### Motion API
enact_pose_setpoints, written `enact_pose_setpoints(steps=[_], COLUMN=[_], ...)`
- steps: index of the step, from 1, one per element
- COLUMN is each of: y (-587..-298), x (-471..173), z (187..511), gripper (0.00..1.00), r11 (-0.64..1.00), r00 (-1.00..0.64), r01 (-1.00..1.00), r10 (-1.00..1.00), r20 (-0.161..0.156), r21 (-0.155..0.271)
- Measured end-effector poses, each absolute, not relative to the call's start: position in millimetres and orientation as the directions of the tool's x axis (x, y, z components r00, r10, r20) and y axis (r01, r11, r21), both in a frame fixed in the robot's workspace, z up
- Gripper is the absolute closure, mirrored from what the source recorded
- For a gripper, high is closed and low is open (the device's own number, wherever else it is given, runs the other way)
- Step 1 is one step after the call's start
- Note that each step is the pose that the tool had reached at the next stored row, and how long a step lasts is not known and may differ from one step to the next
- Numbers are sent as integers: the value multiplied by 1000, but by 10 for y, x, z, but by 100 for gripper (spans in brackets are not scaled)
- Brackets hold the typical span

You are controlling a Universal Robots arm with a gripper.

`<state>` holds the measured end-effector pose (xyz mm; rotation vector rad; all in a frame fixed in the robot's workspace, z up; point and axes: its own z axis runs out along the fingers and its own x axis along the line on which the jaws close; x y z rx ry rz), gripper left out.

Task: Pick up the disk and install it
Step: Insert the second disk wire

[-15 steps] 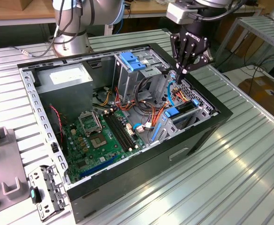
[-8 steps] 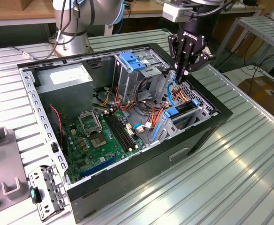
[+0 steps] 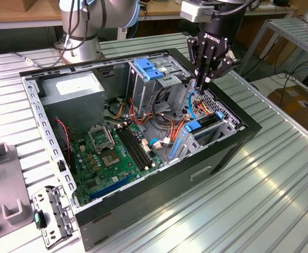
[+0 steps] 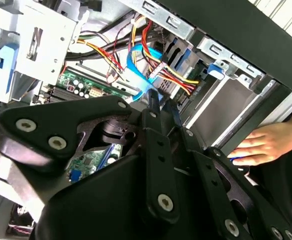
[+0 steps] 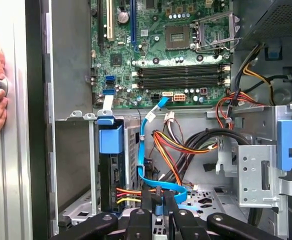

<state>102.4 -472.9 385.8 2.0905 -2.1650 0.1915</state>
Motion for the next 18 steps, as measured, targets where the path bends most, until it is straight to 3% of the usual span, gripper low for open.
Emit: enact_pose_setpoints(steps=[5,12,14,18], y=[-4676,-4671,-4670,-4670], x=[1033,1034,1034,1034], z=[3799,3701,3672,3658], gripper=[76,76,84,84], r11=[35,34,34,34], r00=[-35,-35,-34,-35], r01=[-999,-999,-999,-999], r10=[-982,-973,-970,-970], r20=[183,227,240,241], r21=[-3,-5,-5,-5])
